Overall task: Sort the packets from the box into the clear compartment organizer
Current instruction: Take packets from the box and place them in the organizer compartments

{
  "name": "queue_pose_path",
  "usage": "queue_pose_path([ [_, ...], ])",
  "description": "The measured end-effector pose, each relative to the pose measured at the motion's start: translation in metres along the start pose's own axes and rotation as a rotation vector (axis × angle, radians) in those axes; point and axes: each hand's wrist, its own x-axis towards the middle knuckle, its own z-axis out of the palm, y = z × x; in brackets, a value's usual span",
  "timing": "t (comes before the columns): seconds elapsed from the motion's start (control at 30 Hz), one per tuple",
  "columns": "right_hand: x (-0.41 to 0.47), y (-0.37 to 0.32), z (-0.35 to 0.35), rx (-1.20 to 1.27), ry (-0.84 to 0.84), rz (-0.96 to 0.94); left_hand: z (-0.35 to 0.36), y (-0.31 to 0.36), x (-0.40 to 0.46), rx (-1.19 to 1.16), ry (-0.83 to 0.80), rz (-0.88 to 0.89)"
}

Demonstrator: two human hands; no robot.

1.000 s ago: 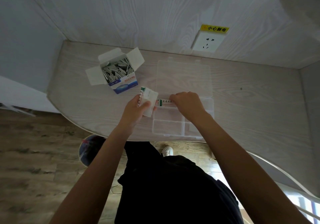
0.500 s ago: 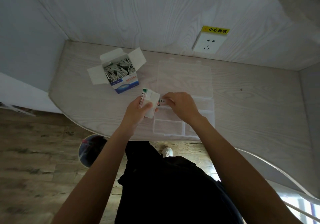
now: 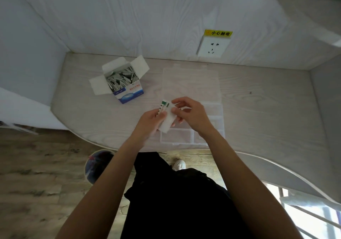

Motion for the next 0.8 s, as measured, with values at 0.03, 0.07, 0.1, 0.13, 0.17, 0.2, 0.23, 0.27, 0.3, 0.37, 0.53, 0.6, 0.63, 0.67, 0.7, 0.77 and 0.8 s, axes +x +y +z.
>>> queue_pose_path([
  [0.03,-0.001,0.000,0.000,0.010,-0.013,0.000,0.000,0.000,0.000,0.046,0.020,0.024],
  [0.07,-0.002,-0.001,0.001,0.015,-0.022,-0.002,0.000,-0.001,0.000,0.082,0.040,0.043],
  [0.1,-0.003,-0.001,0.001,0.018,-0.022,-0.005,0.000,-0.002,0.001,0.113,0.059,0.055],
  [0.13,-0.004,-0.001,0.001,0.014,-0.015,-0.006,-0.001,-0.004,0.002,0.142,0.078,0.059],
  [0.17,-0.004,-0.001,0.001,0.008,-0.002,-0.004,-0.001,-0.005,0.003,0.170,0.096,0.054],
  [0.2,-0.005,-0.001,-0.001,0.005,0.016,-0.001,-0.002,-0.006,0.004,0.177,0.109,0.049],
  [0.23,-0.005,-0.001,-0.003,0.008,0.035,-0.001,-0.002,-0.006,0.004,0.154,0.117,0.040],
  [0.27,-0.005,-0.001,-0.006,0.019,0.056,-0.006,-0.002,-0.006,0.004,0.101,0.121,0.028],
  [0.3,-0.006,-0.003,-0.010,0.043,0.078,-0.013,-0.003,-0.005,0.003,0.035,0.123,0.017],
  [0.37,-0.007,-0.007,-0.021,0.117,0.132,-0.018,-0.008,-0.005,0.002,-0.057,0.131,0.004],
  [0.53,0.002,-0.004,-0.035,-0.114,0.163,-0.046,-0.026,-0.011,0.004,-0.093,0.208,0.007],
  [0.6,0.009,0.004,-0.030,-0.268,0.146,-0.075,-0.028,-0.012,0.002,-0.087,0.213,0.014],
  [0.63,0.012,0.007,-0.027,-0.333,0.139,-0.097,-0.028,-0.012,0.002,-0.083,0.211,0.022],
  [0.67,0.014,0.010,-0.024,-0.397,0.134,-0.120,-0.028,-0.012,0.002,-0.068,0.207,0.039],
  [0.7,0.017,0.012,-0.021,-0.452,0.127,-0.135,-0.029,-0.011,0.004,-0.042,0.204,0.063],
  [0.77,0.022,0.016,-0.017,-0.546,0.104,-0.144,-0.031,-0.009,0.008,0.124,0.216,0.139],
  [0.8,0.023,0.017,-0.015,-0.585,0.096,-0.148,-0.033,-0.007,0.011,0.251,0.224,0.183],
])
